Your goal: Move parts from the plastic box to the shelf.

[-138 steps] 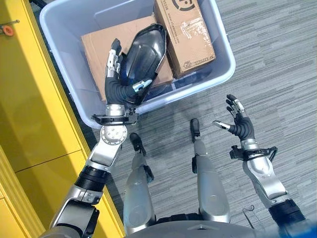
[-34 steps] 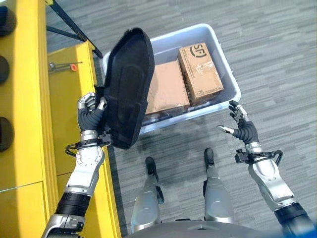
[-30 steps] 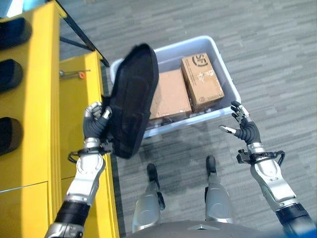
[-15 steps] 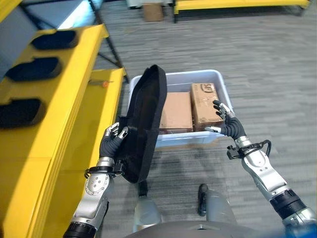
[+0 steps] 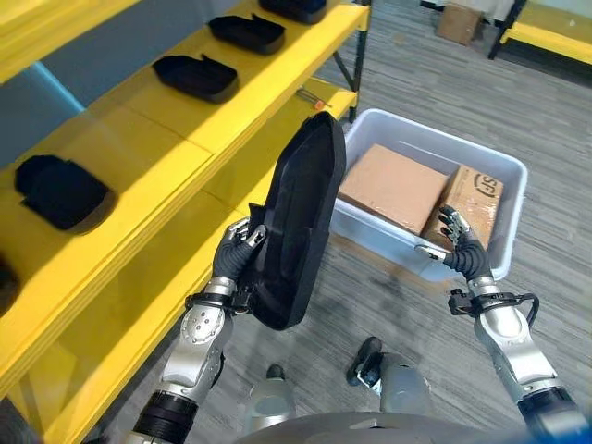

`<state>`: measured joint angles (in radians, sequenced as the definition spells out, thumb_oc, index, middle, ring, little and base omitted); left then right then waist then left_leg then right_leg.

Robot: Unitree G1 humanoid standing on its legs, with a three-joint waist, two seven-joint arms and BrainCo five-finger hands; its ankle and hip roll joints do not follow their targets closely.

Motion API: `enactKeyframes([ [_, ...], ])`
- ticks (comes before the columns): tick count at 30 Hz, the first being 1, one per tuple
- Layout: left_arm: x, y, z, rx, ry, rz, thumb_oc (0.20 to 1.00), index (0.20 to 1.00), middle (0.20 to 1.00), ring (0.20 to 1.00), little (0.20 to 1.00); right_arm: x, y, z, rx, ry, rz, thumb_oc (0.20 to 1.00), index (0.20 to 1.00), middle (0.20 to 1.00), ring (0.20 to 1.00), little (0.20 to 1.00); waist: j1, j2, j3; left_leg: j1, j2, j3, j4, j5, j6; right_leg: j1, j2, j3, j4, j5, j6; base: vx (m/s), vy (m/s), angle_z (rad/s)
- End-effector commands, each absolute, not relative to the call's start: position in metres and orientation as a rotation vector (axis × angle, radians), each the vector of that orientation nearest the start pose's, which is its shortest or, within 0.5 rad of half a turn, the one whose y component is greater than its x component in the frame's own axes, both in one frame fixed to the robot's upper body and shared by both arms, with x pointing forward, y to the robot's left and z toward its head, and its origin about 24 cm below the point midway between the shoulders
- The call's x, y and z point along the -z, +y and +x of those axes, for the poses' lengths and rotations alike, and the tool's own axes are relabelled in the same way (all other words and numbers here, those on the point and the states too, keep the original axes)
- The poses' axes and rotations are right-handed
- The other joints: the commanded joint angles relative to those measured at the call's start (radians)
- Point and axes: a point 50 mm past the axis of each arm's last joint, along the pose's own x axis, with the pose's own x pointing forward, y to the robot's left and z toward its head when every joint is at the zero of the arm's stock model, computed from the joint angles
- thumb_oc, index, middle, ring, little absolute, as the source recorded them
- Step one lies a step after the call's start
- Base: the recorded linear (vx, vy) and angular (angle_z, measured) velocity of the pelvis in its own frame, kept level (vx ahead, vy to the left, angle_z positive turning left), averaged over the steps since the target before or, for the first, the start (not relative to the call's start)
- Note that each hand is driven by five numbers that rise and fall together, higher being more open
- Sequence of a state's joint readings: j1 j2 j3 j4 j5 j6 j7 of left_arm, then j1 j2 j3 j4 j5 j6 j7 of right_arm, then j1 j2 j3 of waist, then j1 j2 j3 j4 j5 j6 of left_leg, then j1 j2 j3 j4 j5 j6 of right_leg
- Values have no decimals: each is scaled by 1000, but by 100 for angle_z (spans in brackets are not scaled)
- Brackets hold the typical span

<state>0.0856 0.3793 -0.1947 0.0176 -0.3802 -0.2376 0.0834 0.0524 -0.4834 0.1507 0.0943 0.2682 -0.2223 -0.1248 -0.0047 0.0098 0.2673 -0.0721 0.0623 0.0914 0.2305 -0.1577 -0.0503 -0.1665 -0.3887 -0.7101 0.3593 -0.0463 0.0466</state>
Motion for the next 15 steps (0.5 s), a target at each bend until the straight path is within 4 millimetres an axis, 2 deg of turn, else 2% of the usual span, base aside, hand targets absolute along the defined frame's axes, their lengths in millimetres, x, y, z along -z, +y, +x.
enactKeyframes([
  [1, -90, 204, 232, 70, -299, 94, 200, 200, 200, 200, 200, -58, -199, 250, -53, -150, -156, 1000, 1000, 1000, 1000, 1000, 20, -15, -28, 18, -28, -73, -69, -17, 21, 123, -91, 188, -103, 159, 133, 3, 347, 128],
  [2, -90, 205, 233, 72, -300, 113, 200, 200, 200, 200, 200, -54, -197, 250, -56, -136, -145, 1000, 1000, 1000, 1000, 1000, 17, -17, -32, 26, -48, -86, -84, -13, 32, 124, -97, 209, -104, 174, 139, -47, 469, 108],
  [3, -97, 209, 234, 57, -332, 169, 200, 200, 200, 200, 200, -57, -189, 251, -105, -148, -153, 1000, 1000, 1000, 1000, 1000, -33, -16, -32, 33, -90, -138, -130, 42, 68, 36, 18, 475, -79, 171, 98, -44, 458, 127],
  [4, -96, 210, 234, 59, -329, 165, 200, 200, 200, 200, 200, -55, -187, 251, -127, -137, -153, 1000, 1000, 1000, 1000, 1000, -41, -11, -33, 39, -94, -153, -142, 57, 78, 9, 98, 547, -43, 118, 81, -59, 439, 101],
  [5, -96, 211, 233, 56, -327, 173, 200, 200, 200, 200, 200, -54, -185, 250, -152, -130, -155, 1000, 1000, 1000, 1000, 1000, -43, -9, -35, 41, -97, -157, -148, 72, 86, -6, 164, 572, -4, 68, 62, -35, 243, 109],
  [6, -98, 213, 232, 47, -334, 198, 200, 200, 200, 200, 200, -55, -182, 251, -179, -135, -152, 1000, 1000, 1000, 1000, 1000, -38, -10, -36, 40, -102, -159, -154, 83, 98, -3, 227, 555, 49, 14, 47, -53, 183, 44],
  [8, -96, 216, 228, 34, -324, 196, 200, 200, 200, 200, 200, -52, -177, 249, -213, -125, -142, 1000, 1000, 1000, 1000, 1000, -38, -22, -51, 38, -115, -177, -173, 107, 105, 7, 310, 562, 93, -43, 29, -47, 82, 1],
  [9, -92, 217, 226, 24, -310, 189, 200, 200, 200, 200, 200, -51, -173, 249, -228, -124, -143, 1000, 1000, 1000, 1000, 1000, -38, -33, -63, 35, -121, -193, -183, 120, 106, 17, 364, 601, 81, -65, 23, -56, -8, 22],
  [10, -88, 219, 223, 7, -297, 174, 200, 200, 200, 200, 200, -51, -168, 251, -256, -127, -144, 1000, 1000, 1000, 1000, 1000, -31, -54, -79, 18, -138, -212, -183, 134, 100, 40, 420, 685, -17, -87, 0, -43, -28, 33],
  [11, -88, 220, 223, 6, -296, 174, 200, 200, 200, 200, 200, -51, -168, 251, -258, -127, -144, 1000, 1000, 1000, 1000, 1000, -30, -53, -81, 17, -136, -210, -182, 133, 100, 43, 423, 686, -27, -82, -1, -71, -42, 35],
  [12, -86, 221, 220, -5, -290, 162, 200, 200, 200, 200, 200, -53, -166, 252, -263, -134, -143, 1000, 1000, 1000, 1000, 1000, -9, -62, -89, -1, -153, -209, -178, 140, 93, 78, 393, 678, -114, -73, 2, -73, -46, 55],
  [14, -78, 222, 215, -23, -264, 143, 200, 200, 200, 200, 200, -52, -164, 254, -282, -126, -165, 1000, 1000, 1000, 1000, 1000, 7, -66, -103, -37, -155, -191, -163, 144, 80, 143, 401, 688, -275, -34, 6, -109, -69, 50],
  [15, -79, 221, 215, -26, -267, 121, 200, 200, 200, 200, 200, -55, -166, 255, -281, -135, -174, 1000, 1000, 1000, 1000, 1000, 13, -66, -99, -50, -151, -169, -138, 139, 66, 160, 392, 664, -310, -19, 6, -95, -52, -14],
])
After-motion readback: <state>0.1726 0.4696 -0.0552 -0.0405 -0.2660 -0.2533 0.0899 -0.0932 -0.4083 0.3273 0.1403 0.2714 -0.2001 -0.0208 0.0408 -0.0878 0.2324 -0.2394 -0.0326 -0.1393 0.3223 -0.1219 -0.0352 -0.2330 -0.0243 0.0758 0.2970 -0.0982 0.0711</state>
